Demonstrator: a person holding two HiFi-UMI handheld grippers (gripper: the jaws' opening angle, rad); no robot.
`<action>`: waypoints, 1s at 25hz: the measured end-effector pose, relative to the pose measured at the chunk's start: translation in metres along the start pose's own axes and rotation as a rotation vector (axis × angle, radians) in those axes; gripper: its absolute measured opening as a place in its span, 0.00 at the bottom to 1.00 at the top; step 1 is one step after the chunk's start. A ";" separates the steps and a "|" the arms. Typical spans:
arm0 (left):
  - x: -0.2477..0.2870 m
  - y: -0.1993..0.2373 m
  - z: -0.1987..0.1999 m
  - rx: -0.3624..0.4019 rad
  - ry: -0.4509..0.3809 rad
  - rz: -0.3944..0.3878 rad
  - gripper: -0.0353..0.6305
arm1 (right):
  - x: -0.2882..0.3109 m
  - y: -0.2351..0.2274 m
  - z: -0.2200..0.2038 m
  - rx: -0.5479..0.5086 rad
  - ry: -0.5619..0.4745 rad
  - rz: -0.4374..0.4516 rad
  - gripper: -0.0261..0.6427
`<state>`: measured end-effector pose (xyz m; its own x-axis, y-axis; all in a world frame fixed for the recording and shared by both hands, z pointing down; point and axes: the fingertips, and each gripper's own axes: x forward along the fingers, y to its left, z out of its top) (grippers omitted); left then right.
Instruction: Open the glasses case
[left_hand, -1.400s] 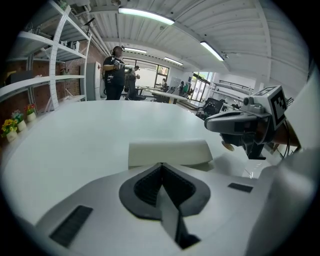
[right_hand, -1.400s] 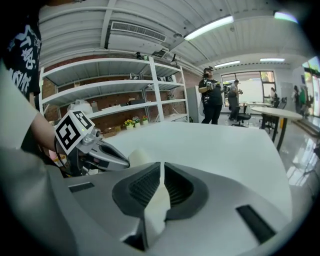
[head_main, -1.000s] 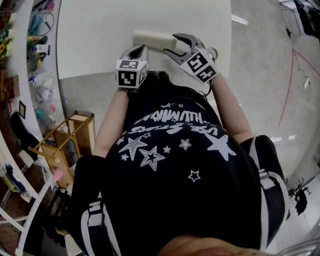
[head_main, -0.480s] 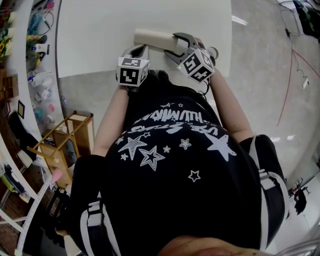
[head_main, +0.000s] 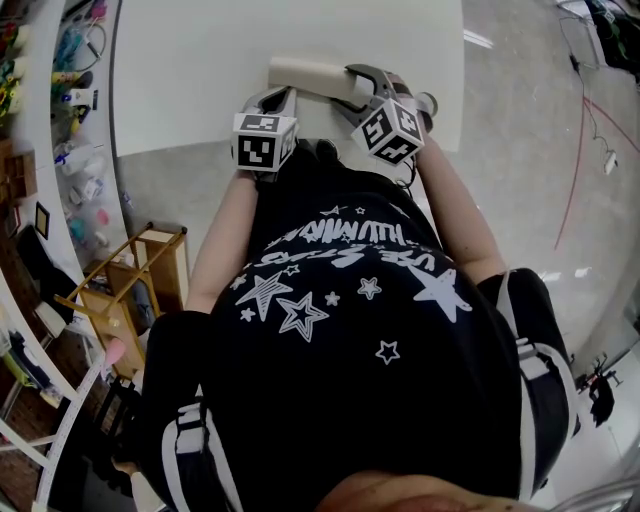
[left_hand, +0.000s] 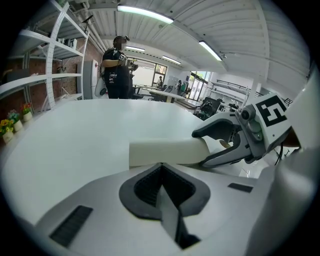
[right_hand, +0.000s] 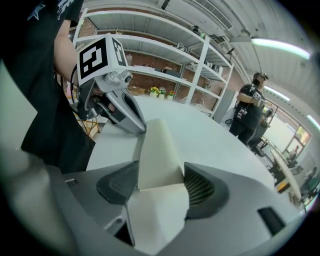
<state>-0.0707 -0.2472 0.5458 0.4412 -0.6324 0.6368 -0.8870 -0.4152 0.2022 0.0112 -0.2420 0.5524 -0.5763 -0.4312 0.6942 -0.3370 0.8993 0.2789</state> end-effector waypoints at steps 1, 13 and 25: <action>0.000 0.000 0.000 0.000 0.000 -0.001 0.07 | 0.000 0.000 0.000 0.006 0.001 0.008 0.46; 0.001 0.001 -0.001 -0.002 0.003 -0.004 0.07 | 0.000 -0.005 0.001 0.103 -0.007 0.143 0.46; 0.001 0.006 0.001 -0.057 0.008 -0.029 0.07 | -0.009 -0.018 0.011 0.169 -0.057 0.141 0.46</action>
<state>-0.0753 -0.2511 0.5471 0.4662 -0.6150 0.6360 -0.8802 -0.3951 0.2631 0.0144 -0.2551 0.5345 -0.6662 -0.3100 0.6783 -0.3673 0.9279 0.0634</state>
